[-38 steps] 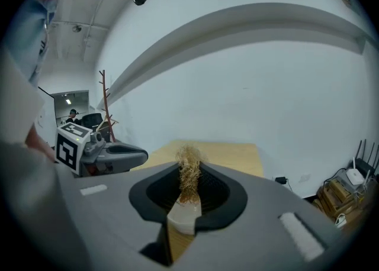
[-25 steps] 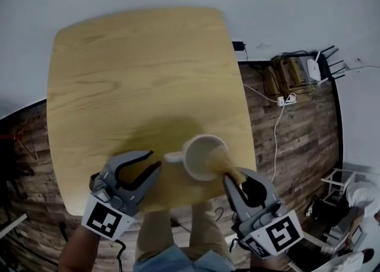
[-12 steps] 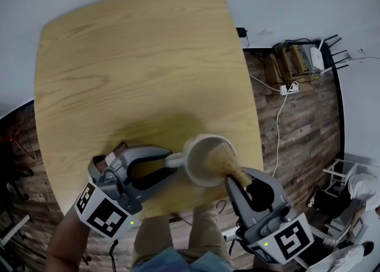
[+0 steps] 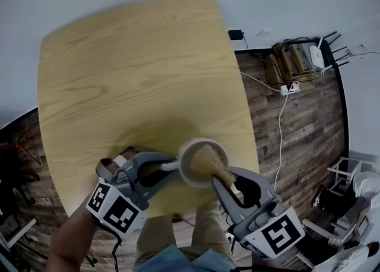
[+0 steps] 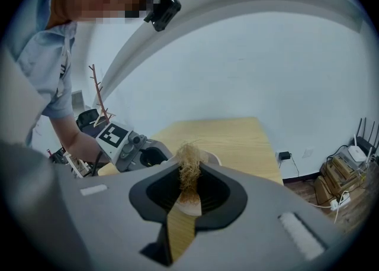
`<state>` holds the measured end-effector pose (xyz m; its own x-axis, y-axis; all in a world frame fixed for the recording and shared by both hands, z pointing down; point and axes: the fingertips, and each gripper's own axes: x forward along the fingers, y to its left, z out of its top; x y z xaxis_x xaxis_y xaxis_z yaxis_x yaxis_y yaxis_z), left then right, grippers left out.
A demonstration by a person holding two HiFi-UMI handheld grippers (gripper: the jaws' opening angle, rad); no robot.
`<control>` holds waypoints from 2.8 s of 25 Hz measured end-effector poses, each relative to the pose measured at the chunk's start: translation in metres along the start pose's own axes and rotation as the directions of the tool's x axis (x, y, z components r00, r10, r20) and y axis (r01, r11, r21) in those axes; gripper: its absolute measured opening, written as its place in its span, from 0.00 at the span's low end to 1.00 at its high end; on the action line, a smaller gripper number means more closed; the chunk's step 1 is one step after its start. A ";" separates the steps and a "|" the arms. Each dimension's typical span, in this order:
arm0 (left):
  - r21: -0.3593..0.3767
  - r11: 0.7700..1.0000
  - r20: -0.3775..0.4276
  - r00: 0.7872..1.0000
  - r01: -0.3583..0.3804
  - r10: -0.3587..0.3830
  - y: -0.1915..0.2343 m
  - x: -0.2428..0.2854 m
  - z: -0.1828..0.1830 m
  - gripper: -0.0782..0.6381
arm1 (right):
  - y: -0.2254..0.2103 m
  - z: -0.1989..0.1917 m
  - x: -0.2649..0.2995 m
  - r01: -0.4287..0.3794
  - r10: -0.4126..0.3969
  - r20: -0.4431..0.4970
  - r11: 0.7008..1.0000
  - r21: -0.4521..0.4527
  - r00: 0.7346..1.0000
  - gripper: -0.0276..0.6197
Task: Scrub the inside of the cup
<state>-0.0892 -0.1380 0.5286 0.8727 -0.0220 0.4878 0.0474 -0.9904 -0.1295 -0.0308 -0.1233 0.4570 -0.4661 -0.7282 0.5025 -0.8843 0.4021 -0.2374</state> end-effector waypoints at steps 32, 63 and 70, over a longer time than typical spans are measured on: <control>-0.023 0.999 -0.601 0.798 0.034 -0.041 -0.014 0.010 0.026 0.21 | -0.029 -0.004 -0.032 -0.255 0.240 -0.093 0.937 -0.239 0.966 0.14; 0.122 0.992 -0.749 0.657 0.011 0.085 -0.017 0.019 0.044 0.21 | -0.022 -0.062 0.011 -0.531 0.206 -0.589 0.717 -0.452 0.781 0.13; 0.125 0.992 -0.752 0.655 0.021 0.081 -0.017 0.016 0.042 0.20 | -0.007 -0.051 0.012 -0.596 0.430 -0.510 0.773 -0.218 0.745 0.13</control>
<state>-0.0561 -0.1160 0.5025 0.2097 -0.1966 0.9578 0.1258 -0.9660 -0.2258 -0.0282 -0.1062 0.5073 -0.7125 -0.0861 0.6964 -0.3996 0.8656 -0.3018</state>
